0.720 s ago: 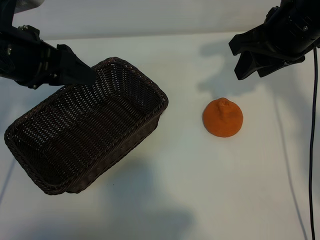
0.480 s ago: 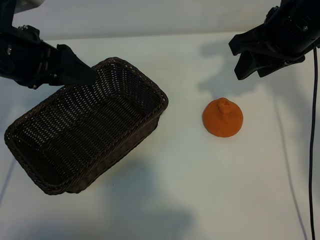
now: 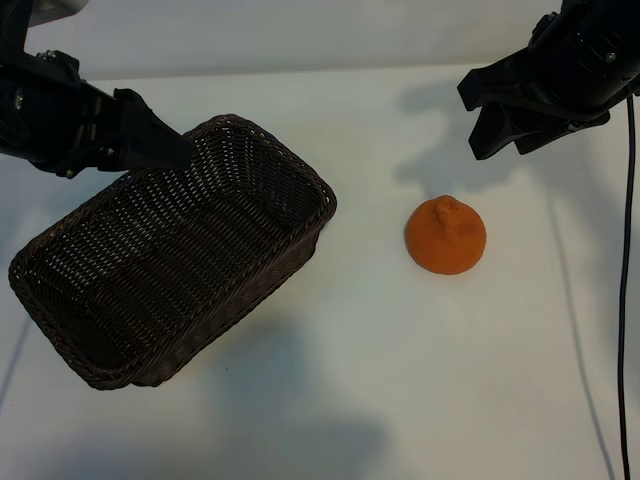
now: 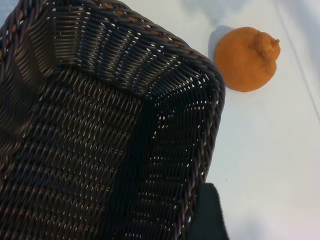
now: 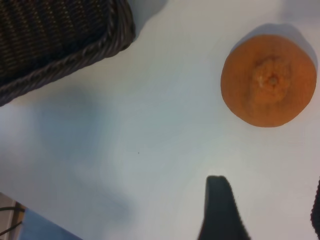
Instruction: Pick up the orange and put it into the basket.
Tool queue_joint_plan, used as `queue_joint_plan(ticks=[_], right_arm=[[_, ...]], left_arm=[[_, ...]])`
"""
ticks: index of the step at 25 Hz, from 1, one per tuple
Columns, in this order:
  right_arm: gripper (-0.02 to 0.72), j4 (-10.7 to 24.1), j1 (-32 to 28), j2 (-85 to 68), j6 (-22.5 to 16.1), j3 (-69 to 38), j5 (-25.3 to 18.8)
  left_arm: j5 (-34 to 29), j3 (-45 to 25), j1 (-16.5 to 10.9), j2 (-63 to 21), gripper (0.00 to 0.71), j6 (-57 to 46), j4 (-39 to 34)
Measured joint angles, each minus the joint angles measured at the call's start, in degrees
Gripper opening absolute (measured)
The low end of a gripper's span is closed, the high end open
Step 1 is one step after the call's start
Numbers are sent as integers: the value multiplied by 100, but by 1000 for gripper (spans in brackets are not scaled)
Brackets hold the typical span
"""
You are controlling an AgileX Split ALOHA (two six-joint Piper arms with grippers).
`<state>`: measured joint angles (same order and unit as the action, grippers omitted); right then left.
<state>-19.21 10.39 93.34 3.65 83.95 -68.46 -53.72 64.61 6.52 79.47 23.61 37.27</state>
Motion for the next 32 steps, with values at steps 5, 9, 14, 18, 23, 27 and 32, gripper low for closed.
queue_joint_plan(ticks=[5, 9, 14, 18, 23, 27, 32], right_arm=[[433, 0, 0, 0, 0, 0, 0], [433, 0, 0, 0, 0, 0, 0], [433, 0, 0, 0, 0, 0, -6], [433, 0, 0, 0, 0, 0, -49], [433, 0, 0, 0, 0, 0, -70], [433, 0, 0, 0, 0, 0, -75], [433, 5, 0, 0, 0, 0, -75]], left_arm=[[18, 0, 0, 0, 567, 0, 0], [18, 0, 0, 0, 567, 0, 0], [90, 0, 0, 0, 567, 0, -5], [125, 0, 0, 0, 567, 5, -20], [82, 0, 0, 0, 567, -38, -140], [-230, 0, 0, 0, 567, -606, -616], [-820, 0, 0, 0, 567, -1484, -1532]])
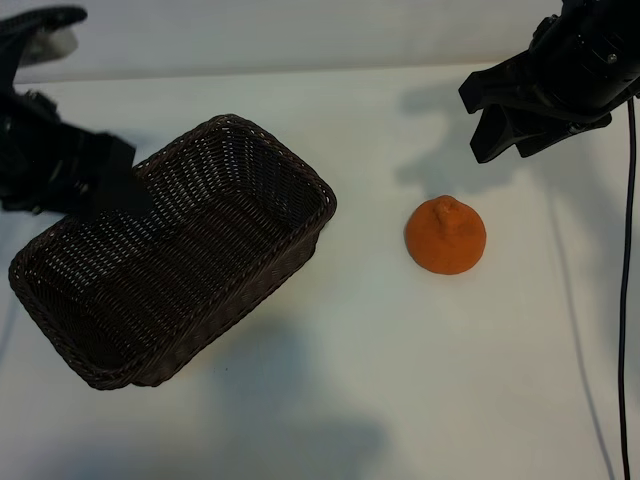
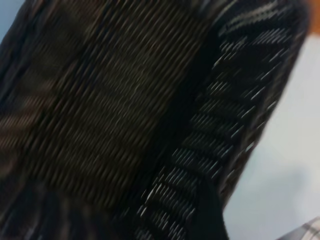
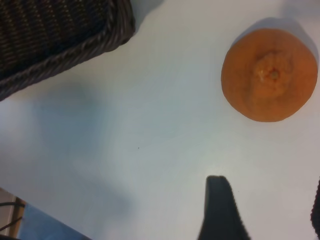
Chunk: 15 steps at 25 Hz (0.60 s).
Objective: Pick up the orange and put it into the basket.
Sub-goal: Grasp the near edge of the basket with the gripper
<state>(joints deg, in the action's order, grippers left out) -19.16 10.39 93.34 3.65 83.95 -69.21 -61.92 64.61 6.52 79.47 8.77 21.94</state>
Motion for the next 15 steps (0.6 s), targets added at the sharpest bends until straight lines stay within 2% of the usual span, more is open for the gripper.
queue_joint_plan(ticks=[10, 15], right_arm=[[433, 5, 0, 0, 0, 0, 0], [433, 5, 0, 0, 0, 0, 5]], left_arm=[[-520, 0, 0, -657, 567, -1462, -1553], [-539, -41, 0, -853, 567, -2431, -2358]])
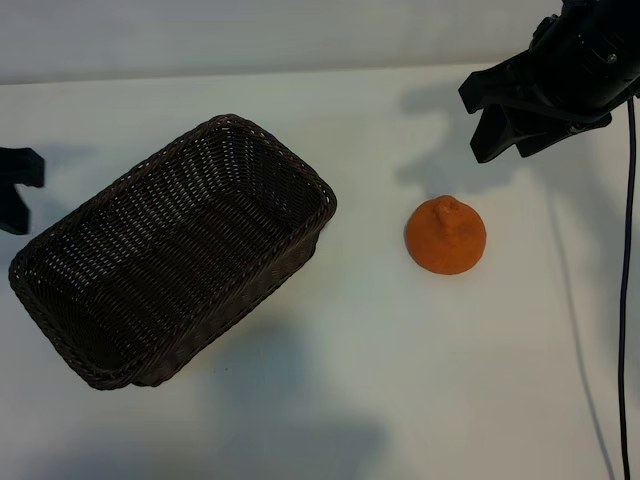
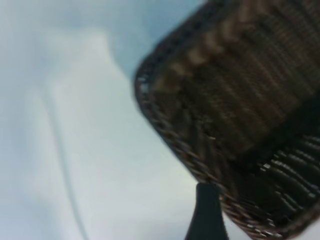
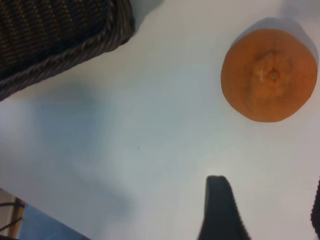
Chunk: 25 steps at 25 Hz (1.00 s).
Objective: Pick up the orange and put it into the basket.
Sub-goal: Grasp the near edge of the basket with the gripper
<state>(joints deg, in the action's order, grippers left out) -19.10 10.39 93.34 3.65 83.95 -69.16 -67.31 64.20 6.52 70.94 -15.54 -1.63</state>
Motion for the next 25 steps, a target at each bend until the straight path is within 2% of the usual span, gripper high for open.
queue_joint_plan(ticks=[4, 8, 14, 20, 25], right_arm=[[433, 0, 0, 0, 0, 0, 5], [433, 0, 0, 0, 0, 0, 5], [433, 0, 0, 0, 0, 0, 11], [433, 0, 0, 0, 0, 0, 16], [433, 0, 0, 0, 0, 0, 21]], left_arm=[[0, -302, 0, -24, 567, -694, -538], [64, -718, 0, -24, 567, -1082, -590], [678, -1260, 0, -24, 567, -1583, -618], [1338, -1773, 0, -24, 567, -2391, -1007], [1968, -2107, 0, -24, 567, -2584, -970]])
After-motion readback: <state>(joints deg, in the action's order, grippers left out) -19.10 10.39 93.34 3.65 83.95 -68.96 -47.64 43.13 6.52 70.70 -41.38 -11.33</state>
